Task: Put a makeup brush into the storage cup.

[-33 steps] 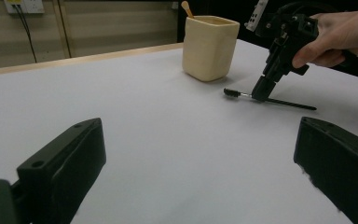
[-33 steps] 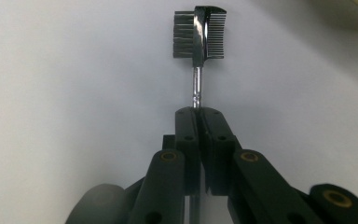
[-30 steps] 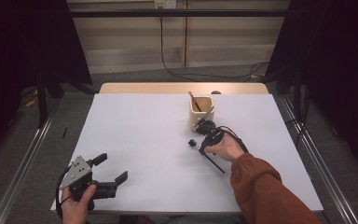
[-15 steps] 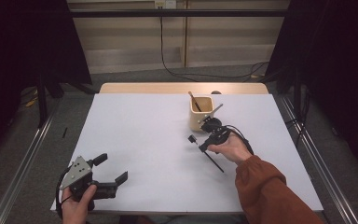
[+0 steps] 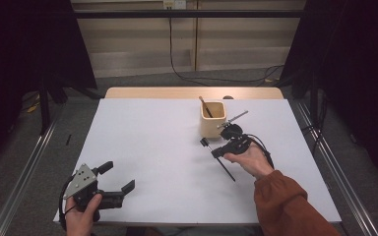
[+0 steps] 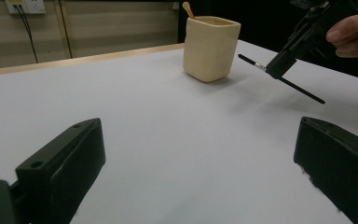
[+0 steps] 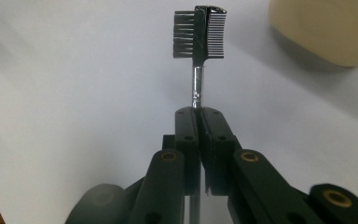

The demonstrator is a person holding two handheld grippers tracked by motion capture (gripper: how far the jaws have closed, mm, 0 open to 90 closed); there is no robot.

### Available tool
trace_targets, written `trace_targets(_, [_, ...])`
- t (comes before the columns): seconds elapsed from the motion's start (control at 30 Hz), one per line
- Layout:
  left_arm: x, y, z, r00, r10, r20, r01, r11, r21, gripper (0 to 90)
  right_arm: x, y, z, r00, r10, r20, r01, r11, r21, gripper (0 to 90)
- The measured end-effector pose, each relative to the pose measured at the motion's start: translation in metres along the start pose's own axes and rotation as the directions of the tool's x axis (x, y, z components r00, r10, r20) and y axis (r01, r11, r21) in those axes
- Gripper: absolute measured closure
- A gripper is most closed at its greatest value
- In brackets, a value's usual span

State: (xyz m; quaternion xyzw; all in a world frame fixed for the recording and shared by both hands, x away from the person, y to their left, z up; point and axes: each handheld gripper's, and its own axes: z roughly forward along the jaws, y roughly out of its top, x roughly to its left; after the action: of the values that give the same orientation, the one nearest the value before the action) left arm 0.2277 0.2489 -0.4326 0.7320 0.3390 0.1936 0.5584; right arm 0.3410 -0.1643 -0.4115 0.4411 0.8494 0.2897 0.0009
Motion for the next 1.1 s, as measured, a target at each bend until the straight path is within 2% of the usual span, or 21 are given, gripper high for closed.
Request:
trace_targets(0.13, [0.0,0.0,0.0,1.0,-0.001,0.001,0.001,1.0,0.0,1.8,0.002,-0.002,-0.005,0.9998,-0.014,-0.011,0.013,0.999,-0.052,86.0])
trace_targets(0.37, [0.0,0.0,-0.001,1.0,0.001,0.002,-0.001,1.0,-0.001,1.8,0.002,-0.006,-0.009,0.9999,-0.007,-0.008,0.006,0.995,-0.101,86.1])
trace_targets(0.47, [0.0,0.0,0.0,1.0,0.0,0.003,0.0,1.0,-0.002,1.8,0.004,-0.007,-0.013,0.9994,-0.031,-0.013,0.029,0.989,-0.143,86.1])
trace_targets(0.63, [0.001,0.0,0.0,0.9999,-0.004,-0.01,0.004,1.0,-0.001,1.7,0.007,-0.011,-0.016,0.9983,-0.059,-0.006,0.057,0.981,-0.183,86.1])
trace_targets(0.73, [0.001,0.0,0.0,1.0,0.001,-0.007,-0.001,1.0,0.001,1.7,0.006,-0.015,-0.018,0.9971,-0.075,-0.016,0.07,0.972,-0.224,86.0])
trace_targets(0.9, [0.001,0.0,0.0,1.0,0.002,-0.008,-0.002,1.0,0.001,1.7,0.006,-0.02,-0.023,0.9954,-0.091,-0.027,0.079,0.951,-0.299,86.0])
trace_targets(1.1, [0.001,0.0,0.0,1.0,0.003,-0.006,-0.003,1.0,0.002,1.7,0.006,-0.024,-0.026,0.9949,-0.098,-0.025,0.083,0.932,-0.354,86.0])
